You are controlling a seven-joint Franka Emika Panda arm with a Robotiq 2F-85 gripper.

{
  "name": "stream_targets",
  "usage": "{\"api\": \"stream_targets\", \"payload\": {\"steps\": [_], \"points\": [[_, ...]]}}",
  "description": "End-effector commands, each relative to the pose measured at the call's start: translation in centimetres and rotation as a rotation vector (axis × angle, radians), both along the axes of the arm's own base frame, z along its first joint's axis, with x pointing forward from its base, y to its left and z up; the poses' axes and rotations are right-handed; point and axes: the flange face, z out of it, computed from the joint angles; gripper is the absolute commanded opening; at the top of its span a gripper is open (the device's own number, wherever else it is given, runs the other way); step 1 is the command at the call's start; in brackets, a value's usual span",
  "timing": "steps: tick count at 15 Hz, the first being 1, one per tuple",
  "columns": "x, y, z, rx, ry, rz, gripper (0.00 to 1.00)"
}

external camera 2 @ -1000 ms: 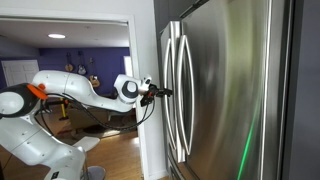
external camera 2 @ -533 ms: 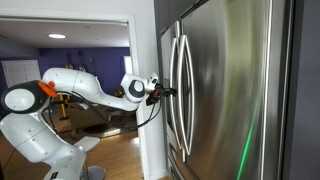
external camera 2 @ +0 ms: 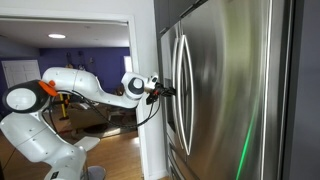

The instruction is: Close the open refrigerator door fully

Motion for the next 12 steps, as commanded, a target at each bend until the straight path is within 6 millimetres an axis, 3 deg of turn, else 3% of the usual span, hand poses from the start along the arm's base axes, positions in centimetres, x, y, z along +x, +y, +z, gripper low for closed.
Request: {"api": "stream_targets", "payload": {"steps": [1,5,12], "points": [[0.6,-0.4,1.1,-0.051,0.012,-0.071,0.72],[1.3,-0.1,1.9,-0.095,-0.02,-0.061,0.99],[2.3,1.2,0.3,0.005,-0.018,-0.109,1.0]]}}
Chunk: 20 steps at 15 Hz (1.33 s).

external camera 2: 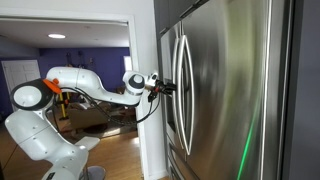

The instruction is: Close the open refrigerator door fully

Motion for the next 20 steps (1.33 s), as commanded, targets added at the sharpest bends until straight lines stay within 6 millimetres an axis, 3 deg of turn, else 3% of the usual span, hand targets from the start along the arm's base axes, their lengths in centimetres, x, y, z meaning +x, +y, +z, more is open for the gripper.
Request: {"api": "stream_targets", "payload": {"steps": [1,10,16,20], "points": [[0.8,0.7,-1.3,0.073,-0.007,-0.039,1.0],[-1.3,2.6,-2.1,0.226,-0.048,-0.18,1.0],[-5.3,2.8,-1.7,0.166,-0.005,-0.274,1.0],[-8.8,3.7,-0.9,0.218,0.026,-0.165,1.0]]}}
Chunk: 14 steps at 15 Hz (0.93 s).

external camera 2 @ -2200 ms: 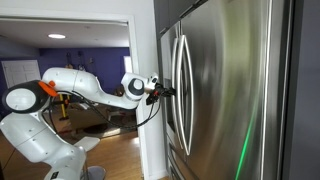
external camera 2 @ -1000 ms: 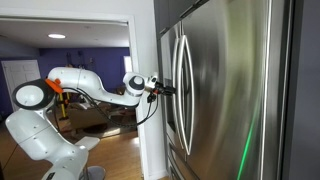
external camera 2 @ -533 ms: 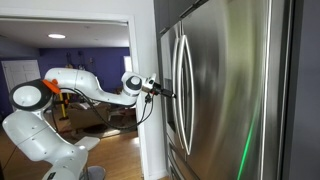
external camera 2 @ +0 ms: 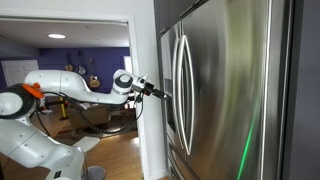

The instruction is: Close the open refrigerator door fully

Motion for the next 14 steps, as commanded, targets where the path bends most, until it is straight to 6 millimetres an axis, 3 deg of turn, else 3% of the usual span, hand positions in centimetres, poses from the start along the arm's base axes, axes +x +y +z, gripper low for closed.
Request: {"api": "stream_targets", "payload": {"steps": [1,8,14], "points": [[-4.3,0.6,0.3,0.037,0.018,0.118,1.0],[-11.2,0.2,3.3,0.153,0.017,0.221,1.0],[-14.8,-0.1,5.0,0.194,0.027,0.215,1.0]]}}
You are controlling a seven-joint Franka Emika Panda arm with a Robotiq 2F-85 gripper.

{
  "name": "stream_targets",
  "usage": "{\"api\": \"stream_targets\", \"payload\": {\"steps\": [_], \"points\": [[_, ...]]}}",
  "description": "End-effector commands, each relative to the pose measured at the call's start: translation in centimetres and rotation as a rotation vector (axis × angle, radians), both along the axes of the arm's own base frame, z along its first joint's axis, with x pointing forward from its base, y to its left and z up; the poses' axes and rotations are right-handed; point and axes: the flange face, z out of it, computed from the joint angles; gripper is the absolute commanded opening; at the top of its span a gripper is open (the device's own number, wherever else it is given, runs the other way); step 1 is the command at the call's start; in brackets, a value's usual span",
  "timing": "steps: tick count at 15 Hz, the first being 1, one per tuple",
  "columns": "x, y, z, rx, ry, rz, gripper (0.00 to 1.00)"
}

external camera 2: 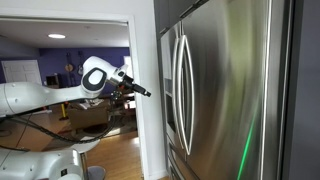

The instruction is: Close the open refrigerator door fully

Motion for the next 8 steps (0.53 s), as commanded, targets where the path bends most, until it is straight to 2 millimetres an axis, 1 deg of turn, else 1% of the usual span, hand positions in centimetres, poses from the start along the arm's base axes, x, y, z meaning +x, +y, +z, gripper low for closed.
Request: {"api": "stream_targets", "payload": {"steps": [1,3,8], "points": [[-0.51,-0.05,0.25,0.004,0.003,0.0,1.0],[-0.88,-0.01,0.56,0.001,-0.004,-0.003,1.0],[-0.69,0.01,0.42,-0.004,0.001,-0.009,1.0]]}}
